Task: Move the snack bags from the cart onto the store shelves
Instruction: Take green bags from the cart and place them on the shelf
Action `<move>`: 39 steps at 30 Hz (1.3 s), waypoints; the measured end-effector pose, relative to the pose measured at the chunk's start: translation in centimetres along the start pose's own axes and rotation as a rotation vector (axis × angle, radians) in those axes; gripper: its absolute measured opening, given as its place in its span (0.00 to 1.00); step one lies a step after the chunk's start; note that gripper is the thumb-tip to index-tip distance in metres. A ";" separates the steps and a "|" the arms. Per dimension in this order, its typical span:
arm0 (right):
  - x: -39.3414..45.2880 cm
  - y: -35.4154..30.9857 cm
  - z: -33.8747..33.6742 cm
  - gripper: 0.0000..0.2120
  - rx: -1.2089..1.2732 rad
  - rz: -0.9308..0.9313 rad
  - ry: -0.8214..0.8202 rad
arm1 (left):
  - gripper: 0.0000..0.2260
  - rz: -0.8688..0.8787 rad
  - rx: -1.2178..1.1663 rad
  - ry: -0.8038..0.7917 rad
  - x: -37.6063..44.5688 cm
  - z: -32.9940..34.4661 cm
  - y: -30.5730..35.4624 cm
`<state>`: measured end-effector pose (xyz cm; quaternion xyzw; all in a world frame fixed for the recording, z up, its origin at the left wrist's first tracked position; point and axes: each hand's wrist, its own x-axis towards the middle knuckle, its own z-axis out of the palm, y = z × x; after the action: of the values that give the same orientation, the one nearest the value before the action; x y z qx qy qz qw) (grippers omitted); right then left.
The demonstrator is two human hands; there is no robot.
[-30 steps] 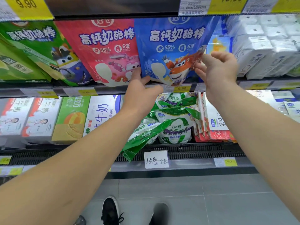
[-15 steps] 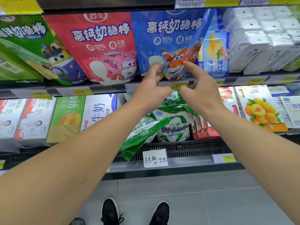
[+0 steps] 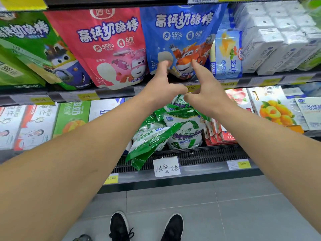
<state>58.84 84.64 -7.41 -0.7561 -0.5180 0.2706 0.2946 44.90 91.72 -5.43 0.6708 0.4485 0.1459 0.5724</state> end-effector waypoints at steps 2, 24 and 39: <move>-0.3 0.0 0.2 0.45 -0.041 0.007 0.008 | 0.36 0.028 0.017 0.016 -0.3 -0.1 -0.6; 0.2 -8.7 6.8 0.29 0.016 -0.037 0.126 | 0.07 0.136 -0.129 0.754 -2.5 -12.9 -5.1; 2.0 -10.0 7.7 0.31 0.223 0.025 0.155 | 0.09 0.131 -0.337 0.705 -4.0 -15.2 -5.8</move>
<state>47.78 90.73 -5.61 -0.7438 -0.4509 0.2710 0.4123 29.35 98.01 -4.78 0.5033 0.5437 0.4749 0.4748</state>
